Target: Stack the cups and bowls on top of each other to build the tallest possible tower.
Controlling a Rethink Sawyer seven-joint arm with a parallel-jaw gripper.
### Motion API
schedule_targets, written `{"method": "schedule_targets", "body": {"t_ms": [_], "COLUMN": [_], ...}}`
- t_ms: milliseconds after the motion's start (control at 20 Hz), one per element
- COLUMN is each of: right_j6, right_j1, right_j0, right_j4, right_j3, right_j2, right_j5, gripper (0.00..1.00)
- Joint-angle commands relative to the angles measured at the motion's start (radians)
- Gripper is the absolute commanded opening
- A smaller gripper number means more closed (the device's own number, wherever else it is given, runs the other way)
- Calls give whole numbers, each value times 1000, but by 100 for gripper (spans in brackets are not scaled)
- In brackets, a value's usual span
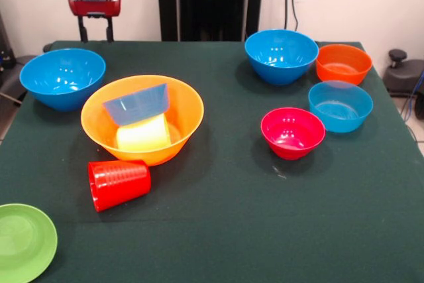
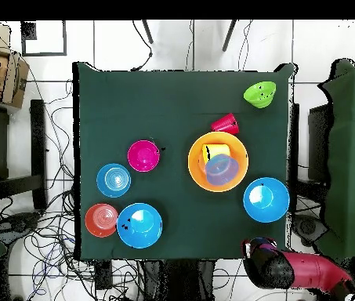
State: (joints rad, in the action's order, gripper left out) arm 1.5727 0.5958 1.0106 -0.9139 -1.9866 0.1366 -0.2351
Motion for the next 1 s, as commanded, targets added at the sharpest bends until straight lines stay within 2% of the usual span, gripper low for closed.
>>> {"method": "schedule_targets", "body": {"t_ms": [50,250,400,800,1000], "right_j6": [46,-24,-42,-92,-130], "right_j1": [20,87,93,77,57], "right_j0": [-8,13,27,25,15], "right_j4": [65,126,174,171,146], "right_j3": [64,45,57,101,135], "right_j2": [79,123,149,181,201], "right_j5": [-48,-139,-179,-220,-254], "gripper": [100,100,100,100,100]}}
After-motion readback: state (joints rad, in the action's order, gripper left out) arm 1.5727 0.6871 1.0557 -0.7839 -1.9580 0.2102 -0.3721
